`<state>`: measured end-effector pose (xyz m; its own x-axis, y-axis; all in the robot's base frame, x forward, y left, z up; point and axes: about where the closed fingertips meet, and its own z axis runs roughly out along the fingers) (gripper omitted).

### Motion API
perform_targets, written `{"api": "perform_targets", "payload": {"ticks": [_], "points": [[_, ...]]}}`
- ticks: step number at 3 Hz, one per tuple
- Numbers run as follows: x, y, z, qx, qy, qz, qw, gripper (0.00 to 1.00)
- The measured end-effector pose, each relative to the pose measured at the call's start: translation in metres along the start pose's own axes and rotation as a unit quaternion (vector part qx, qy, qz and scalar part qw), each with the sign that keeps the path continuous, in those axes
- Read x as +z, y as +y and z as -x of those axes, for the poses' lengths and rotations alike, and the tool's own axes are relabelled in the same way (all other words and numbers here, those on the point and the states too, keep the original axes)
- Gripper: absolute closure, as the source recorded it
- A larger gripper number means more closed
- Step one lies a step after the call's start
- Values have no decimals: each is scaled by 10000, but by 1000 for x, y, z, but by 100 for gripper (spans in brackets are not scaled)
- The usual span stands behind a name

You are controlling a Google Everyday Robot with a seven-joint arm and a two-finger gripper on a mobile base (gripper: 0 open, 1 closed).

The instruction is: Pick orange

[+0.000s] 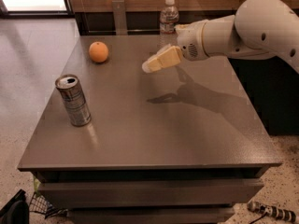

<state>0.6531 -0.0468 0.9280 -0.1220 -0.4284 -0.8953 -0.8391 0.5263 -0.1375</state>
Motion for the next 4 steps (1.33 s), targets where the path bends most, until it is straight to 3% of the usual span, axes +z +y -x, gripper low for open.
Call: {"api": "perform_targets", "payload": {"ticks": [1,2,4], "points": [[43,8,-10,235,-356,146,9990,0],[86,10,-5,330,-732,288,9964,0],[129,8,12,261,-854,366,9953,0]]}}
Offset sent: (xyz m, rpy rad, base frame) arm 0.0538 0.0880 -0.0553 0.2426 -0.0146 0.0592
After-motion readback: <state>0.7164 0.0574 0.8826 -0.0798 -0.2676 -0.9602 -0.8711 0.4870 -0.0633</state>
